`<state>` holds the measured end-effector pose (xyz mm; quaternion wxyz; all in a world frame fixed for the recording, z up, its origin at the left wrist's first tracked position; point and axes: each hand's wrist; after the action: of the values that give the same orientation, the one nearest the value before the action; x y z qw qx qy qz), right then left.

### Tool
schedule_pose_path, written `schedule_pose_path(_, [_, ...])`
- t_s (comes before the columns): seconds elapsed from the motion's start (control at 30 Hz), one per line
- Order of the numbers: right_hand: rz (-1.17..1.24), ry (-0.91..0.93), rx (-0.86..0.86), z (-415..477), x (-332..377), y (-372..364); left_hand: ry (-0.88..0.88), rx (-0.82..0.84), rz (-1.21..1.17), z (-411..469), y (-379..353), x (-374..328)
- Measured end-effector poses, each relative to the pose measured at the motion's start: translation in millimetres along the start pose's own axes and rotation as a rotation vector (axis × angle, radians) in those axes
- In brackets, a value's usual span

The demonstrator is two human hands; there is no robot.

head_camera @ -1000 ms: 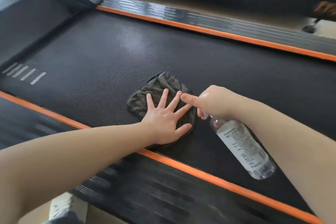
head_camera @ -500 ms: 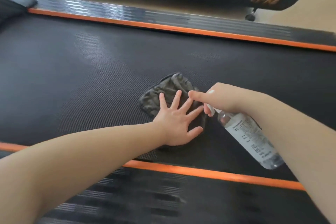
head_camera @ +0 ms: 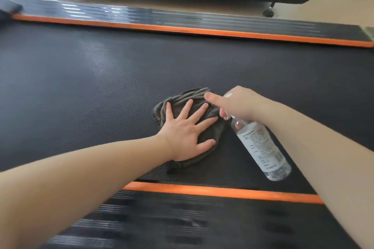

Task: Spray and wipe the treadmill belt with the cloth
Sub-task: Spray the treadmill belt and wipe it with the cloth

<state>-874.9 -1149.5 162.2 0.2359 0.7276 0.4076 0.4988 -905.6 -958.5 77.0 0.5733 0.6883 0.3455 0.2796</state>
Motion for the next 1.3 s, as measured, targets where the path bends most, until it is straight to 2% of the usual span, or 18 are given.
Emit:
schedule_pose_path(0.1, [0.024, 0.044, 0.030, 7, 21, -15, 0.221, 0.003, -0.029, -17, -5, 42])
schedule_pose_path(0.3, [-0.073, 0.123, 0.148, 11, 63, -50, 0.476, 0.028, -0.066, -65, -13, 113])
schedule_pose_path(0.53, [-0.119, 0.223, 0.127, 17, 118, -74, 0.490, 0.030, -0.070, -71, -14, 136])
schedule_pose_path(0.73, [-0.337, 0.393, 0.092, 7, 165, -98, 0.471, 0.066, -0.041, -92, -14, 176])
schedule_pose_path(0.93, [-0.354, 0.417, 0.191, 11, 222, -126, 0.646, 0.039, -0.113, -128, -19, 244])
schedule_pose_path(1.13, [-0.394, 0.497, 0.248, 29, 313, -165, 0.746, 0.033, -0.121, -179, -25, 325])
schedule_pose_path(1.3, [-0.305, 0.514, 0.316, 41, 384, -206, 0.935, 0.044, -0.159, -229, -33, 400])
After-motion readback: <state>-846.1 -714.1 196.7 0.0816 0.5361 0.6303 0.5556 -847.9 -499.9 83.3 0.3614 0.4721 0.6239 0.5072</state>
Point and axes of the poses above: each hand's wrist, its own z-axis towards the middle knuckle, its own y-axis out of the back of the hand, x = y × z, and after that the axes turned 4 degrees about z, right-handed
